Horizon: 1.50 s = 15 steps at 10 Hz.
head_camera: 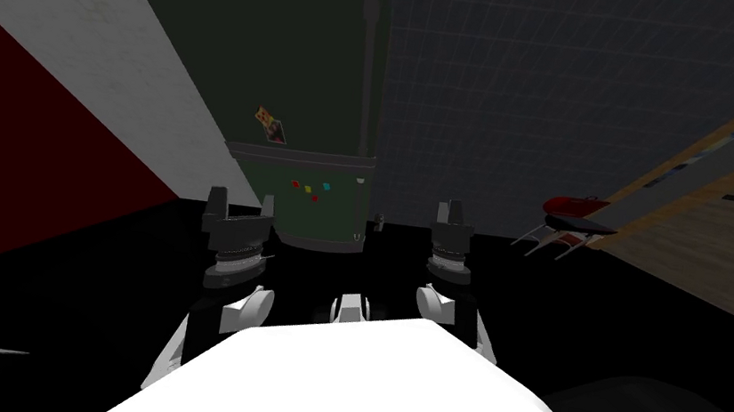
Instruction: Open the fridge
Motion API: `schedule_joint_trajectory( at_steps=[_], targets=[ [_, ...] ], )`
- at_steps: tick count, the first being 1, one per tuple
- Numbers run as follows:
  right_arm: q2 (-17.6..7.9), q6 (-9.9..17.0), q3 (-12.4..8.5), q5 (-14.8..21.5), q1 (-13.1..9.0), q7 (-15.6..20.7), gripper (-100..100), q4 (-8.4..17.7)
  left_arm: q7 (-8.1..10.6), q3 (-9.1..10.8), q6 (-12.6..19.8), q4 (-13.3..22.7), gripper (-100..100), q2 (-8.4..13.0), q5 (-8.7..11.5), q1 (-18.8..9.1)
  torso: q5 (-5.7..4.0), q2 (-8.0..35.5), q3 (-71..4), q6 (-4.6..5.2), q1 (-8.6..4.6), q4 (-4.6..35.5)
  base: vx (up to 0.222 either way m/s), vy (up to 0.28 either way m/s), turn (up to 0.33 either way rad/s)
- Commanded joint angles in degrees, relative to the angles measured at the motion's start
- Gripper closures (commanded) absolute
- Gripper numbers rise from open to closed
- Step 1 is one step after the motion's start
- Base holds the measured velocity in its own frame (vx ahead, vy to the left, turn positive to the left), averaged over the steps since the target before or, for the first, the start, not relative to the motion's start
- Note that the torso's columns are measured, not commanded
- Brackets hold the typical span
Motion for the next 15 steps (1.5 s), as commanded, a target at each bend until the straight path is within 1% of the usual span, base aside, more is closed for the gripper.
schedule_joint_trajectory(
  at_steps=[1, 4, 7, 12, 15],
  targets=[
    [0.0, 0.0, 0.0, 0.0, 0.0, 0.0, 0, 0.0, 1.4, 2.19, 3.08, 1.55, -100, 1.91, 1.43, -1.2, 0.0, -0.01, -0.02, 0.0, 0.03, 0.01, 0.108, -0.163, 0.015],
    [0.0, 0.0, 0.0, 0.0, 0.0, 0.0, 0, 0.0, 3.21, 5.14, 6.89, 2.99, -100, 2.67, 3.36, -2.6, 0.1, 0.22, 0.12, -0.01, 0.4, 0.08, 0.089, -0.143, 0.015],
    [0.0, 0.0, 0.0, 0.0, 0.0, 0.0, 0, 0.0, 5.3, 8.54, 11.23, 4.46, -100, 2.76, 5.59, -4.17, 0.03, 0.06, 0.02, 0.0, 0.13, 0.03, 0.112, -0.176, 0.018],
    [0.0, 0.0, 0.0, 0.0, 0.0, 0.0, 0, -0.01, 9.22, 14.9, 19.35, 7.21, -100, 2.34, 9.75, -7.1, 0.09, 0.26, 0.14, -0.01, 0.36, 0.08, 0.132, -0.188, 0.021],
    [0.01, 0.0, 0.01, 0.0, 0.0, 0.0, 0, -0.01, 11.71, 18.99, 24.66, 9.38, -100, 2.18, 12.42, -9.06, 0.02, 0.07, 0.02, 0.01, 0.12, 0.03, 0.143, -0.226, 0.023]
  ],
)
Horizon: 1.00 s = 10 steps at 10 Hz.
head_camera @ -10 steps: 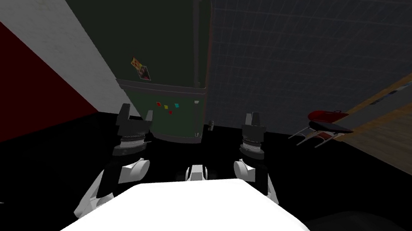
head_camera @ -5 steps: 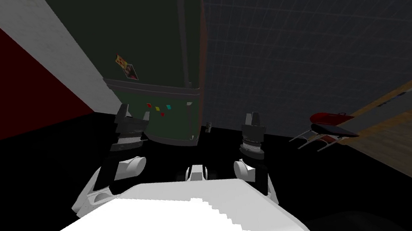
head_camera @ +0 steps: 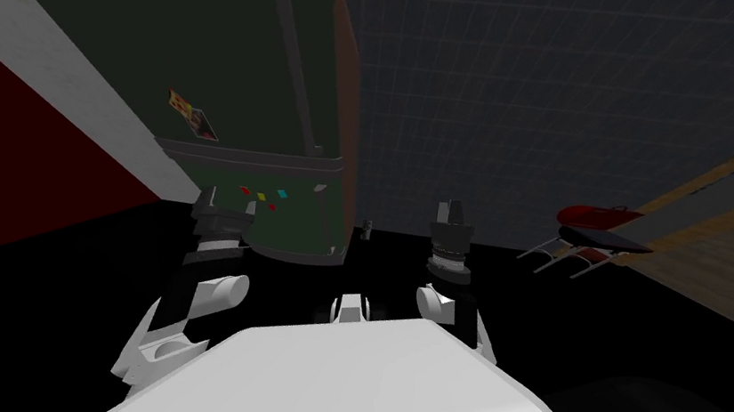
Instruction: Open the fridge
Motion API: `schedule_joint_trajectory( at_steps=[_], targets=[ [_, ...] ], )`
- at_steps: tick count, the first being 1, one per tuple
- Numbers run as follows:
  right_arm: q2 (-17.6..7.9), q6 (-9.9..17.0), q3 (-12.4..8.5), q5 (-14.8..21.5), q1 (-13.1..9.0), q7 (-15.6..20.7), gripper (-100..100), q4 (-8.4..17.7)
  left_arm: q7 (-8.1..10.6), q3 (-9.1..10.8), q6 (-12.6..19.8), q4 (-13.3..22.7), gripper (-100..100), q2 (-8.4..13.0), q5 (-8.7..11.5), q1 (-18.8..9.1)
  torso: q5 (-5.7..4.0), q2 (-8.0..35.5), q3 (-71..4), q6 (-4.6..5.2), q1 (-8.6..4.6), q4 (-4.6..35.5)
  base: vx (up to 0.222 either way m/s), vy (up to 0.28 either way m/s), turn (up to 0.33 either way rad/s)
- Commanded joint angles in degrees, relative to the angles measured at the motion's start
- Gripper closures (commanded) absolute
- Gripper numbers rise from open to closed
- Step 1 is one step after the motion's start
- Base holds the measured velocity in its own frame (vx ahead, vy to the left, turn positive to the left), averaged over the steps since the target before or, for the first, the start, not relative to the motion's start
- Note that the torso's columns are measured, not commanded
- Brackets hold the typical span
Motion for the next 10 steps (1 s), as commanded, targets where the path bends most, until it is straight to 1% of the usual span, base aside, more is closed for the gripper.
schedule_joint_trajectory(
  at_steps=[1, 3, 4, 6, 7, 9, 10],
  targets=[
    [0.0, 0.0, 0.0, 0.0, 0.0, 0.0, 0, 0.0, 1.99, 3.17, 4.45, 2.59, -100, -0.46, 2.09, -1.85, 0.02, -0.03, -0.02, 0.0, 0.08, -0.01, 0.141, -0.231, 0.016],
    [0.0, 0.0, 0.0, 0.0, 0.0, 0.0, 0, 0.0, 3.66, 5.97, 7.84, 4.44, -100, -0.49, 3.92, -3.27, 0.06, 0.12, 0.08, -0.01, 0.21, 0.04, 0.136, -0.222, 0.024],
    [0.0, 0.0, 0.0, 0.0, 0.0, 0.0, 0, 0.0, 3.66, 5.97, 8.18, 4.44, -100, -0.49, 3.92, -3.27, 0.06, 0.1, 0.07, -0.01, 0.18, 0.03, 0.101, -0.154, 0.012],
    [-0.01, 0.0, -0.01, 0.0, -0.01, 0.0, 0, 0.0, 5.32, 8.76, 11.75, 6.43, -100, -0.5, 5.73, -4.7, 0.12, 0.23, 0.14, -0.02, 0.39, 0.07, 0.084, -0.144, 0.015],
    [-0.01, 0.0, -0.01, 0.0, -0.01, 0.0, 0, 0.0, 5.32, 8.76, 11.92, 6.43, -100, -0.5, 5.73, -4.7, 0.06, 0.12, 0.08, -0.01, 0.13, 0.04, 0.077, -0.124, 0.014],
    [-0.01, 0.0, -0.01, 0.0, -0.01, 0.0, 0, 0.0, 6.93, 11.47, 15.42, 8.46, -100, -0.51, 7.5, -6.11, 0.06, 0.09, 0.06, -0.01, 0.19, 0.03, 0.087, -0.15, 0.013],
    [-0.01, 0.0, -0.01, 0.0, 0.0, 0.0, 0, 0.0, 7.71, 12.78, 17.13, 9.45, -100, -0.49, 8.35, -6.79, 0.01, -0.01, 0.0, 0.0, -0.03, 0.0, 0.114, -0.192, 0.027]
  ],
)
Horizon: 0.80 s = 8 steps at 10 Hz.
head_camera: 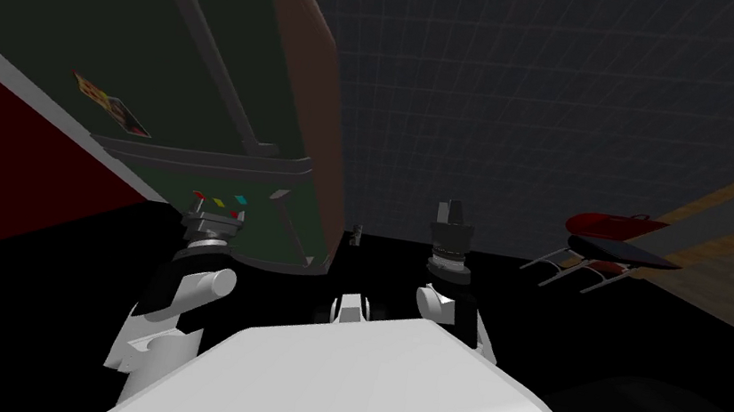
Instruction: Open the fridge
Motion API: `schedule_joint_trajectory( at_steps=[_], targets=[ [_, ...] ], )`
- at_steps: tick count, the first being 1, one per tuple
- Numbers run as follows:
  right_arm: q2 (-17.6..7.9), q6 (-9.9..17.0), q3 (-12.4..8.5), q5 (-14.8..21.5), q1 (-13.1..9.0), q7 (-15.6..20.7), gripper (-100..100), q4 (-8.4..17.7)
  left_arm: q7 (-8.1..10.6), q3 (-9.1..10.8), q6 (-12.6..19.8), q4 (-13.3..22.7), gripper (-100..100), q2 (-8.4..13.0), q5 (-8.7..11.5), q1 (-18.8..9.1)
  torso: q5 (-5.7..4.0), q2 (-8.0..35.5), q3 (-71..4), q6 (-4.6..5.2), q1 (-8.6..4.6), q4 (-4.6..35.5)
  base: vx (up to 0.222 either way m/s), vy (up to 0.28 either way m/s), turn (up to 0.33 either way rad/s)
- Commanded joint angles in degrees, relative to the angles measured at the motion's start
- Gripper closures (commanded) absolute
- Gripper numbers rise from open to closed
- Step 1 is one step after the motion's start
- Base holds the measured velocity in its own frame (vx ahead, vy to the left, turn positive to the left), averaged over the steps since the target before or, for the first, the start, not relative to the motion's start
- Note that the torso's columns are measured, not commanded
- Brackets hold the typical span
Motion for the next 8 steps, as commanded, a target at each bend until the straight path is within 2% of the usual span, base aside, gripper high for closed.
schedule_joint_trajectory(
  at_steps=[1, 3, 4, 5, 8],
  targets=[
    [0.0, 0.0, 0.0, 0.0, 0.0, 0.0, 0, 0.0, 2.33, 3.63, 4.63, 2.88, -100, 0.58, 2.48, -1.78, -0.01, 0.0, -0.01, -0.01, 0.03, -0.01, 0.139, -0.208, 0.022],
    [0.0, 0.0, 0.0, 0.0, 0.0, 0.0, 0, -0.01, 3.75, 6.03, 7.81, 4.62, -100, 0.77, 4.04, -3.02, 0.03, 0.03, 0.0, 0.0, 0.15, 0.0, 0.128, -0.21, 0.018],
    [0.0, 0.0, 0.0, 0.0, 0.0, 0.0, 0, 0.0, 3.75, 6.03, 8.05, 4.62, -100, 0.77, 4.04, -3.02, 0.05, 0.12, 0.06, 0.0, 0.19, 0.03, 0.089, -0.132, 0.012],
    [-0.01, 0.0, 0.0, 0.0, 0.0, 0.0, 0, 0.0, 4.41, 7.14, 9.54, 5.39, -100, 0.92, 4.76, -3.59, 0.1, 0.24, 0.13, -0.01, 0.44, 0.07, 0.07, -0.101, 0.008],
    [0.0, 0.0, 0.0, 0.0, -0.01, 0.0, 0, 0.0, 6.14, 10.02, 13.39, 7.32, -100, 1.57, 6.64, -5.05, 0.03, 0.02, 0.01, 0.09, 0.06, -0.02, 0.073, -0.144, 0.03]
  ],
)
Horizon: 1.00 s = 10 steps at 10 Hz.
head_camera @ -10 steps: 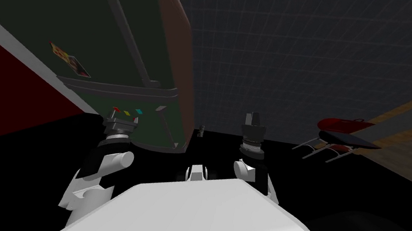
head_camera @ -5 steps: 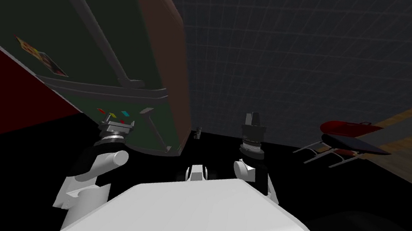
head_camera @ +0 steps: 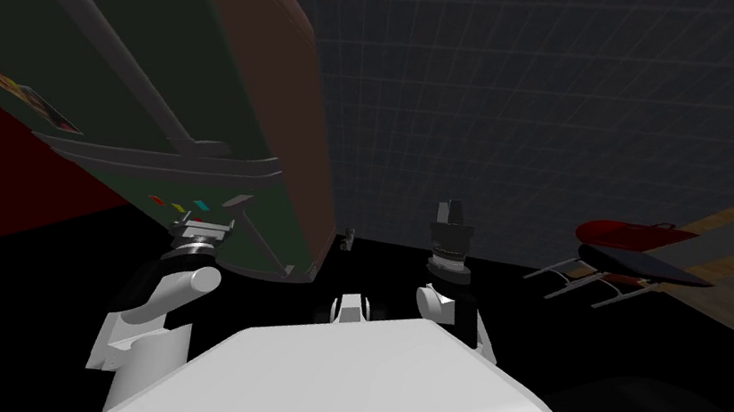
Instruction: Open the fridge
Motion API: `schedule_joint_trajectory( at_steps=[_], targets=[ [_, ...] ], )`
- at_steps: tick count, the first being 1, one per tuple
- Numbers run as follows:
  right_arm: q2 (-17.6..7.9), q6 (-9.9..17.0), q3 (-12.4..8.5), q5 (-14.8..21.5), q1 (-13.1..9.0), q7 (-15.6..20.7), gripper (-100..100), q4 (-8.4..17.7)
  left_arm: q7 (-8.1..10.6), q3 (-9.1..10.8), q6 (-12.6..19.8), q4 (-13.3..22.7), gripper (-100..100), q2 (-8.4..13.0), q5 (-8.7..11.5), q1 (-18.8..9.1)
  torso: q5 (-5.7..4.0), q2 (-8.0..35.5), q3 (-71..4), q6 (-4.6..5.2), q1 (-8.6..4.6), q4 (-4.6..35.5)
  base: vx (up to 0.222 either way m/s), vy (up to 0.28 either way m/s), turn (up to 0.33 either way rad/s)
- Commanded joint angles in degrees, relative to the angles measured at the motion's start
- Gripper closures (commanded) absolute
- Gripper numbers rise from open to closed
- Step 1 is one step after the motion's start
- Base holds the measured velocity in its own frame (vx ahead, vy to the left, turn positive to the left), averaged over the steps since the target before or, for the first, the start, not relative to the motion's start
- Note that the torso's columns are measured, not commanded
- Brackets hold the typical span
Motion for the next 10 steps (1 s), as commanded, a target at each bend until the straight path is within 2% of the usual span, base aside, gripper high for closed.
schedule_joint_trajectory(
  at_steps=[1, 3, 5, 6, 7, 8, 9, 10],
  targets=[
    [0.0, 0.0, 0.0, 0.0, 0.0, 0.0, 0, 0.0, 1.56, 2.33, 3.37, 1.61, -100, 0.85, 1.63, -1.24, 0.02, -0.15, -0.09, 0.13, -0.01, -0.05, 0.075, -0.127, 0.021],
    [0.0, 0.0, 0.0, 0.0, 0.0, 0.0, 0, 0.0, 2.64, 4.11, 5.72, 2.68, -100, 1.62, 2.8, -2.12, 0.04, -0.33, -0.21, 0.26, 0.07, -0.09, 0.069, -0.123, 0.017],
    [0.0, 0.0, 0.0, 0.0, 0.0, 0.0, 0, 0.0, 2.57, 4.31, 5.56, 2.85, -100, 1.71, 2.72, -2.15, 0.03, -0.36, -0.23, 0.17, 0.09, -0.1, 0.055, -0.09, -0.011],
    [-0.01, 0.0, -0.01, 0.0, 0.0, 0.0, 0, 0.0, 3.11, 5.23, 7.41, 1.56, -100, 2.31, 2.84, -2.2, 0.07, -0.03, -0.04, -0.02, 0.32, 0.0, 0.099, 0.035, -0.003],
    [-0.02, 0.0, -0.02, 0.0, 0.01, 0.0, 0, 0.0, 2.86, 4.87, 6.68, 1.93, -100, 1.89, 2.66, -2.28, 0.12, -0.05, -0.02, -0.09, 0.52, 0.02, 0.065, 0.027, -0.004],
    [-0.02, 0.0, -0.02, 0.0, 0.0, 0.0, 0, 0.0, 2.93, 4.95, 6.98, 1.78, 100, 1.92, 2.64, -2.31, 0.1, 0.14, 0.07, -0.1, 0.32, 0.05, 0.011, -0.002, -0.007],
    [-0.01, 0.0, -0.01, 0.0, -0.01, 0.0, 0, 0.0, 2.97, 3.59, 6.91, 1.3, 100, 2.41, 3.6, -1.85, -0.02, 0.24, 0.13, -0.14, 0.17, 0.07, -0.15, 0.129, -0.072],
    [-0.03, 0.01, -0.02, 0.0, -0.03, 0.0, 0, 0.01, 2.97, 3.59, 6.91, 1.3, 100, 2.41, 3.6, -1.85, -0.03, 0.57, 0.28, -0.1, 0.44, 0.11, -0.195, 0.156, -0.086]
  ],
)
